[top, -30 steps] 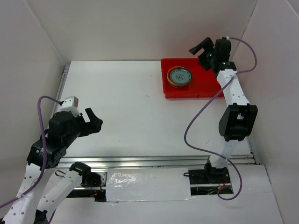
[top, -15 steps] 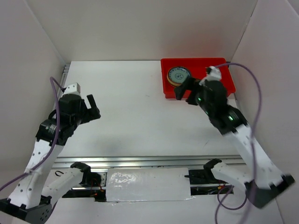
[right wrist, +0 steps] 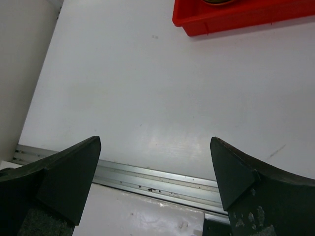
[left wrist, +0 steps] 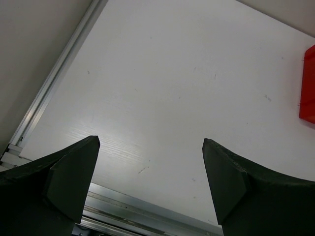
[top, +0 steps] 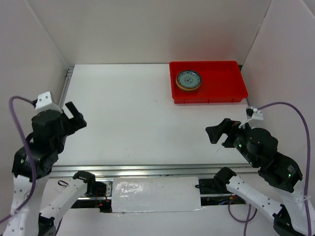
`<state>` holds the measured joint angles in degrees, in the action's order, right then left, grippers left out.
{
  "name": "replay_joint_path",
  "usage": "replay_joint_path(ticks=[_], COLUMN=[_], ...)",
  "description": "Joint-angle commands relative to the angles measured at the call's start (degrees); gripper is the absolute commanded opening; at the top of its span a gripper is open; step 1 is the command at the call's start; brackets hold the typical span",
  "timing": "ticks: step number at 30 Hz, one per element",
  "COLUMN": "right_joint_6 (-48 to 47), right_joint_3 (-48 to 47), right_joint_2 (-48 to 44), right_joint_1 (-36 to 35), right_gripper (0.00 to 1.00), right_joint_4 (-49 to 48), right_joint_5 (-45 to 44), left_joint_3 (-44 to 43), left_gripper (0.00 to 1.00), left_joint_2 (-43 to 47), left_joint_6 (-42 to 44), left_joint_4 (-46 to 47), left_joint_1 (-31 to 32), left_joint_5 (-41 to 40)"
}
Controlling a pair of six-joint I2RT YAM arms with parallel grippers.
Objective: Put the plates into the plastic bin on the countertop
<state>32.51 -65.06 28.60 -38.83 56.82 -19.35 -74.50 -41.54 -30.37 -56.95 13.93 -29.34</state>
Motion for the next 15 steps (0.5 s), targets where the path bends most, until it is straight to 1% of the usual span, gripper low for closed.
replay_joint_path(ticks=[1, 2, 5, 8, 15], right_joint_6=[0.1, 0.4, -0.4, -0.4, 0.4], right_joint_3=[-0.8, -0.4, -0.3, 0.3, 0.2], right_joint_2=[-1.4, -1.6, -2.9, -4.6, -5.4], right_joint_1=[-0.5, -0.5, -0.7, -0.5, -0.4], right_gripper=[1.00, 1.00, 1.00, 1.00, 1.00], right_joint_4=[5.8, 5.7, 5.0, 3.7, 4.3], right_joint_5=[-0.6, -0.6, 0.0, 0.3, -0.9], left_joint_3=[1.2, 2.9, 6.0, 7.1, 7.5], left_gripper=[0.99, 0.99, 0.99, 0.99, 0.99], left_joint_2=[4.5, 6.4, 7.8, 8.5, 7.6], left_joint_6=[-0.6, -0.9, -1.7, -2.0, -1.9], left_joint_4=[-2.9, -3.1, -3.2, -2.7, -2.2], left_joint_1=[-0.2, -0.3, -0.2, -0.3, -0.3], left_joint_5=[-0.4, -0.3, 0.6, 1.5, 2.2])
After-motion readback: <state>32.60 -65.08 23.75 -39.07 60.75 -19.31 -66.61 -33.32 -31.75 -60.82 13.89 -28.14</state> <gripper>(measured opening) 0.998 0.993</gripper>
